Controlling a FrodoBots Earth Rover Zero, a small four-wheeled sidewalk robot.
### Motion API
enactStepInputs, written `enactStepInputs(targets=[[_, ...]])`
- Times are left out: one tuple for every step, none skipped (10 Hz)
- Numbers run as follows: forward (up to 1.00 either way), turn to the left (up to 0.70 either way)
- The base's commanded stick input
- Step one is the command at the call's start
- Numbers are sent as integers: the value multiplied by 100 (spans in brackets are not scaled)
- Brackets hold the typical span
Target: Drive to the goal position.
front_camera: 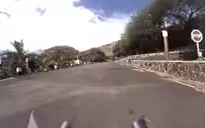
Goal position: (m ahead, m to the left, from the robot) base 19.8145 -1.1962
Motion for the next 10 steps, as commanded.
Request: enactStepInputs(targets=[[85, 0], [85, 0], [85, 0], [85, 0], [85, 0], [85, 0], [85, 0], [85, 0], [85, 0], [85, 0]])
